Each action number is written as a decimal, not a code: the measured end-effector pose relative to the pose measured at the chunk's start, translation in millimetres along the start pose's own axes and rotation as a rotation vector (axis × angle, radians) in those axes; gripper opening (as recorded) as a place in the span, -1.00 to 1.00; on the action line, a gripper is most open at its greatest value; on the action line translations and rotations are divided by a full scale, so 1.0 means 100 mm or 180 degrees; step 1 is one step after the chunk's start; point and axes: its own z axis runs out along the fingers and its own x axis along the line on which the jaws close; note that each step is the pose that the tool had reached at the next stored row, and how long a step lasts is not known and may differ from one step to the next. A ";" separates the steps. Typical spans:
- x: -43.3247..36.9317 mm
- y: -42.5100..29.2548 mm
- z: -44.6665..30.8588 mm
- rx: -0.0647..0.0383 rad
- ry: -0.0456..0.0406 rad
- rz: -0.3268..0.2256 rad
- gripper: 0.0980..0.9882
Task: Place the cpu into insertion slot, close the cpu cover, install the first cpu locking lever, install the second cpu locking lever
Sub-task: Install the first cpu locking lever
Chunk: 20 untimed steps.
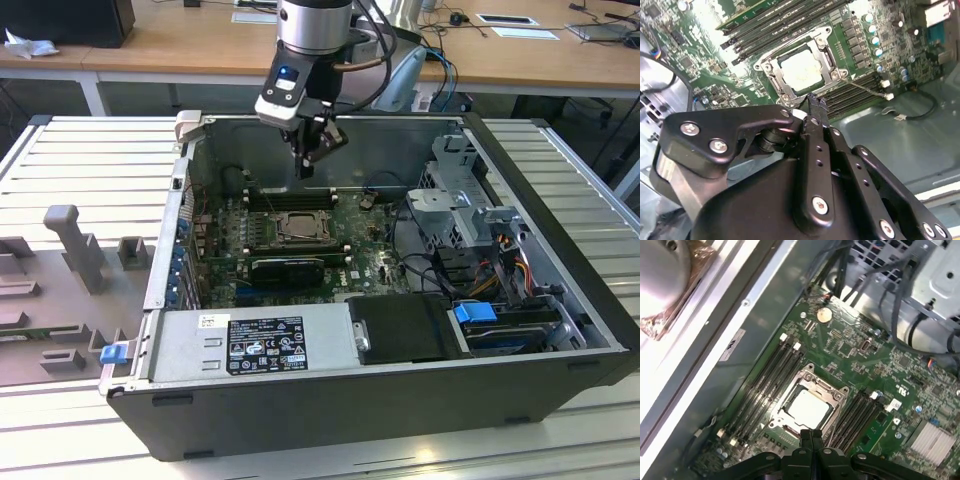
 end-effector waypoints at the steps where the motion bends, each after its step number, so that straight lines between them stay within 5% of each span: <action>1: 0.000 0.000 0.000 0.0001 0.0000 -0.0065 -0.98; 9: 0.000 -0.001 0.013 0.0007 0.0002 -0.0359 -0.98; 14: 0.000 -0.001 0.023 0.0014 0.0004 -0.0744 -0.98; 16: 0.000 -0.001 0.029 0.0020 0.0005 -0.1121 -0.98; 20: 0.000 -0.001 0.032 0.0024 0.0005 -0.1444 -0.98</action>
